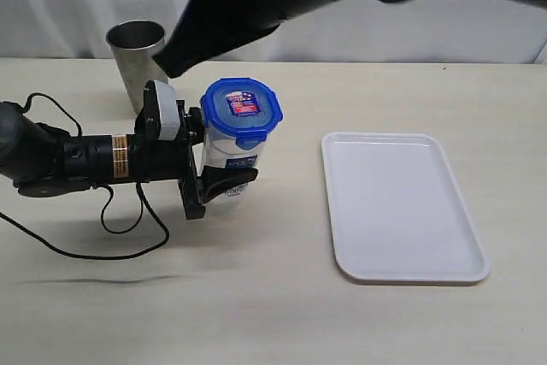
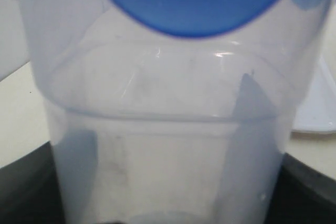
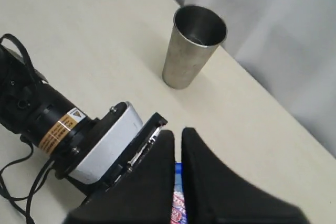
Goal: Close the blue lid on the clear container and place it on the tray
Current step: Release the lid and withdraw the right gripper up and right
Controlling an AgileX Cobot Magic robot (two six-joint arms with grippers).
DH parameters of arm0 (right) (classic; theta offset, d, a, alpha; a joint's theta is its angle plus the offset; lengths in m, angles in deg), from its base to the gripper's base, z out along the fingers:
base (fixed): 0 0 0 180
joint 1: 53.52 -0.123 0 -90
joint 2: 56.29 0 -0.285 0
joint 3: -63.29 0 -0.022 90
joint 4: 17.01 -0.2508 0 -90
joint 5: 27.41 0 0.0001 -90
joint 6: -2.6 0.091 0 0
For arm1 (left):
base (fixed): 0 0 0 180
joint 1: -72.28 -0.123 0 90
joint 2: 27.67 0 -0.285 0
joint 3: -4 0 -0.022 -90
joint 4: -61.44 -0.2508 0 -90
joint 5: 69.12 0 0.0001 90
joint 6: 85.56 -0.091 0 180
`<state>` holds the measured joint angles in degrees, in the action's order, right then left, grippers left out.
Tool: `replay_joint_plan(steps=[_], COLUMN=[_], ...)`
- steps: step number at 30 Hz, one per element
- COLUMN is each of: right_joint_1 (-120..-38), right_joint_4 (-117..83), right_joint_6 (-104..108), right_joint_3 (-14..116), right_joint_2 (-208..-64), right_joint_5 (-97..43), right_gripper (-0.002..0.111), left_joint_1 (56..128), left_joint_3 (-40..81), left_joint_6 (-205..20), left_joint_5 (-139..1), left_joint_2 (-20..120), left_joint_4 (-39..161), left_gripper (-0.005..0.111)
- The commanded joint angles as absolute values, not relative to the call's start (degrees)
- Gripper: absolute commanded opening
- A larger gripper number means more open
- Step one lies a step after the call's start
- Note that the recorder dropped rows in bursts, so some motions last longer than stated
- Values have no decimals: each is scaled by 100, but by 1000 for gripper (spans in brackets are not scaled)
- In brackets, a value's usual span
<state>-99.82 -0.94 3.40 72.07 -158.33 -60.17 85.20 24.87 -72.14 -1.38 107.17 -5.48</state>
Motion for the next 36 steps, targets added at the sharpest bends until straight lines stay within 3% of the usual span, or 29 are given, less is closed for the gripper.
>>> replay_joint_plan(steps=[1,12,20,26,36], right_joint_1=[-9813,-7860,-7835,-7835,-7568], right_joint_4=[518,-592,-444,1075,1837], right_joint_6=[927,1742,1806,3374,3978], right_joint_3=[5975,3622,3129,3153,3329], right_joint_2=[-15045,-14608,-15400,-15729,-15473], right_joint_5=[-4642,-2324,-379,803,281], right_gripper=[4,4,4,4,4], left_joint_1=[8562,8569,8863,9031,9031], left_joint_3=[2445,2445,2435,2435,2435], left_joint_6=[-7197,-7150,-7117,-7217,-6422], left_joint_5=[84,84,84,84,84], left_joint_2=[10624,10483,10483,10483,10483], left_joint_4=[-482,70,640,1119,1100], left_gripper=[0,0,0,0,0])
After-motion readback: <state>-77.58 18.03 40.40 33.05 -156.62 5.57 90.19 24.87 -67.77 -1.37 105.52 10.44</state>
